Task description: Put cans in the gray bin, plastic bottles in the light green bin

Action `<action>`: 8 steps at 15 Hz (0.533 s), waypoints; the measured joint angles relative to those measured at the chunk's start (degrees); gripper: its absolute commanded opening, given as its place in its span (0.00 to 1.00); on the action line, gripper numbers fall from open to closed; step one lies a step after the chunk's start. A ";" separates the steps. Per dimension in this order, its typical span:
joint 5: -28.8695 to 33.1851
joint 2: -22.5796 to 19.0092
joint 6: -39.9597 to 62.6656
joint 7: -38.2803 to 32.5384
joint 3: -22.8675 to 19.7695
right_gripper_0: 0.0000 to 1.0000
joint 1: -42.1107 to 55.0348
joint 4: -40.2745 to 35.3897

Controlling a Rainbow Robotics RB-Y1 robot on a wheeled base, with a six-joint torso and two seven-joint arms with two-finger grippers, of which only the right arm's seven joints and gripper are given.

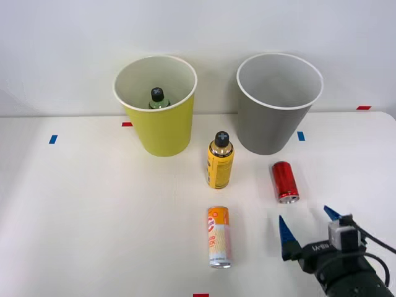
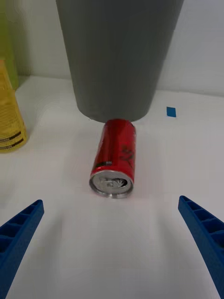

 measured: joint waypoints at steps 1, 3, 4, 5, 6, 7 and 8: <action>-0.97 -0.16 2.34 -0.69 0.23 1.00 -1.95 -0.36; -4.58 -0.47 7.65 -1.37 0.21 1.00 -4.53 -1.73; -6.00 -0.57 11.56 -1.56 -0.08 1.00 -5.60 -3.10; -7.05 -0.58 16.51 -1.74 -0.61 1.00 -6.62 -4.83; -7.95 -0.51 23.10 -1.97 -1.39 1.00 -7.75 -7.07; -8.55 -0.30 30.45 -2.26 -2.33 1.00 -8.99 -9.52; -8.94 0.07 38.29 -2.62 -3.36 1.00 -10.50 -11.85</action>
